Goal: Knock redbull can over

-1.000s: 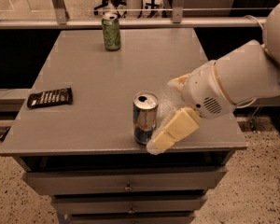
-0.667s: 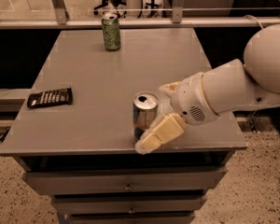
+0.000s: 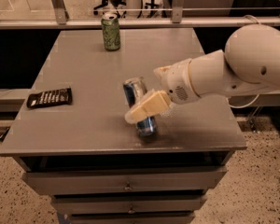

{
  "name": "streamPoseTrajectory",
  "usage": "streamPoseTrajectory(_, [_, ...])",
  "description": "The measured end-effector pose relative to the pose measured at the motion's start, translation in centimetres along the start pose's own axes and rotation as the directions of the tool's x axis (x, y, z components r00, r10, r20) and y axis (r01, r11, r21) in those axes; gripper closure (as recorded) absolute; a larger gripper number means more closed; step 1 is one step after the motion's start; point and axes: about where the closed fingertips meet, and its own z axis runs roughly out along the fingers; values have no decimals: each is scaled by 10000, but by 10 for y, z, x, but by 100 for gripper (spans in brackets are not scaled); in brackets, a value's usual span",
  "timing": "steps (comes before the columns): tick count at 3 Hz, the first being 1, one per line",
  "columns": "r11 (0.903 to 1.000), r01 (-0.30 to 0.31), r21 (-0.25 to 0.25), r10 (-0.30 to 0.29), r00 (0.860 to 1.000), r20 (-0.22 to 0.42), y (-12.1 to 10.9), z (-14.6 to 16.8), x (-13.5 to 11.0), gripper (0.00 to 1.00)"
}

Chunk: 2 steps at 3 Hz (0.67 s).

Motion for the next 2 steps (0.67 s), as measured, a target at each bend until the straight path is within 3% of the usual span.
streamPoseTrajectory(1, [9992, -91, 395, 73, 9989, 469, -39, 7, -44, 0])
streamPoseTrajectory(2, [9988, -122, 465, 93, 9980, 626, -52, 9, -60, 0])
